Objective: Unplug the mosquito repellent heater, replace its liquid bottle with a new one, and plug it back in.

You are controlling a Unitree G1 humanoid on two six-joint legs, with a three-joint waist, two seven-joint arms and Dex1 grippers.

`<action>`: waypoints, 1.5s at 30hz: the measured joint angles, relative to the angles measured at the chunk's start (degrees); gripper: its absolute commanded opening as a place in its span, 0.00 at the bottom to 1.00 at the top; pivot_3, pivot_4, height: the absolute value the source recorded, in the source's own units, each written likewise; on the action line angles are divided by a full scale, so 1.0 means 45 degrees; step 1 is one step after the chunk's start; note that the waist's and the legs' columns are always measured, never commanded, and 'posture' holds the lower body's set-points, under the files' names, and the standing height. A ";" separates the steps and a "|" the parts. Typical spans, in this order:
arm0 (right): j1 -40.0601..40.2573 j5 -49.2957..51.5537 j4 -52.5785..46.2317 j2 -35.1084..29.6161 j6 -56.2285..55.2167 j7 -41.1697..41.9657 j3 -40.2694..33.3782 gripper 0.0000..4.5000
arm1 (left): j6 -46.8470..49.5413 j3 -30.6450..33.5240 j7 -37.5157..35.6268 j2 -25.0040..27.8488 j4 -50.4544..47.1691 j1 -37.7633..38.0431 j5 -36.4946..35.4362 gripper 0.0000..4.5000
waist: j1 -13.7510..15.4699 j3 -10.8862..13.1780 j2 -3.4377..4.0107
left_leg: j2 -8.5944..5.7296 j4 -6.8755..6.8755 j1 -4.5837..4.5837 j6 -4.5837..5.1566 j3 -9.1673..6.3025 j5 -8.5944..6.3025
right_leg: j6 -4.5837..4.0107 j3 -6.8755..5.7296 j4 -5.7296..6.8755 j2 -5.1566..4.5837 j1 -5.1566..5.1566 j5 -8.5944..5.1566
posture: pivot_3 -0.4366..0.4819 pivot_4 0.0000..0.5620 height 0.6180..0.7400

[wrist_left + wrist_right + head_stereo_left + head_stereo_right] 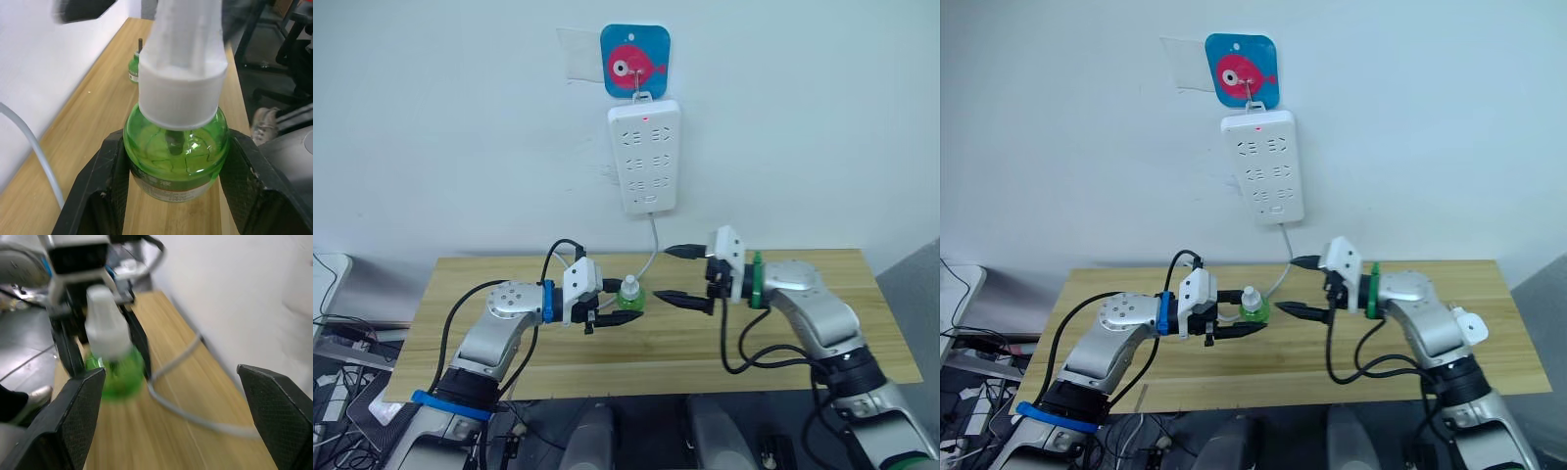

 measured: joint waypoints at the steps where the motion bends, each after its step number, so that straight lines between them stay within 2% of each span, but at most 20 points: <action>1: 0.0039 0.0118 -0.0116 -0.0137 0.0042 0.0145 -0.0027 1.00 | -0.0008 0.0005 0.0001 -0.0007 0.0002 -0.0009 0.0000 0.49 | -0.0018 0.0000 0.0000 | 0.0004 0.0000 0.0001 0.0000 0.0000 0.0000 | 0.0000 0.0000 0.0002 0.0002 0.0000 0.0000 | 0.43 0.32 1.00; 6: 0.0073 0.0489 -0.0539 -0.0329 0.0624 0.0538 -0.0029 1.00 | -0.0065 0.0004 0.0003 -0.0047 0.0074 -0.0226 0.0002 0.49 | -0.0065 0.0000 -0.0001 | 0.0015 -0.0001 0.0002 0.0000 -0.0001 0.0000 | 0.0000 0.0000 0.0007 0.0015 -0.0002 0.0000 | 0.43 0.31 1.00; 13: -0.0330 0.1301 -0.1429 0.1026 0.2028 -0.0130 0.0114 1.00 | -0.0080 0.0004 0.0011 -0.0069 0.0145 -0.0322 0.0006 0.49 | -0.0034 -0.0001 -0.0001 | 0.0009 0.0000 -0.0001 -0.0002 -0.0007 0.0001 | 0.0000 -0.0001 0.0002 0.0008 -0.0003 0.0000 | 0.44 0.31 1.00; 21: -0.0607 0.1670 -0.1726 0.1517 0.2834 -0.0497 0.0267 1.00 | -0.0258 0.0004 0.0038 -0.0084 0.0150 -0.0319 0.0009 0.49 | -0.0009 -0.0001 -0.0001 | 0.0005 0.0000 0.0000 -0.0002 -0.0007 0.0001 | 0.0000 -0.0002 0.0004 0.0003 -0.0004 0.0000 | 0.44 0.31 1.00; 29: -0.0600 -0.0137 -0.1151 0.1987 0.0910 -0.1128 0.1322 1.00 | -0.0315 0.0002 0.0113 -0.0326 0.0151 -0.0318 0.0012 0.49 | -0.0010 -0.0009 0.0000 | 0.0003 0.0000 0.0000 -0.0006 -0.0004 0.0003 | 0.0000 -0.0001 0.0009 0.0005 -0.0008 0.0000 | 0.45 0.29 1.00; 37: -0.0596 -0.0504 -0.0704 0.2608 0.0515 -0.1842 0.1337 1.00 | -0.0314 0.0002 0.0166 -0.0327 0.0113 -0.0195 0.0017 0.49 | -0.0008 -0.0037 0.0002 | 0.0002 0.0000 -0.0001 -0.0011 -0.0005 0.0006 | -0.0001 0.0001 0.0009 0.0005 -0.0011 0.0000 | 0.45 0.27 1.00; 45: -0.0597 -0.0843 -0.0316 0.2278 0.0189 -0.1888 0.1241 1.00 | -0.0315 -0.0002 0.0128 -0.0326 0.0111 -0.0200 0.0104 0.49 | -0.0020 -0.0122 0.0002 | 0.0002 -0.0001 0.0000 -0.0008 0.0000 0.0004 | -0.0001 0.0003 0.0006 0.0006 -0.0010 0.0000 | 0.43 0.26 1.00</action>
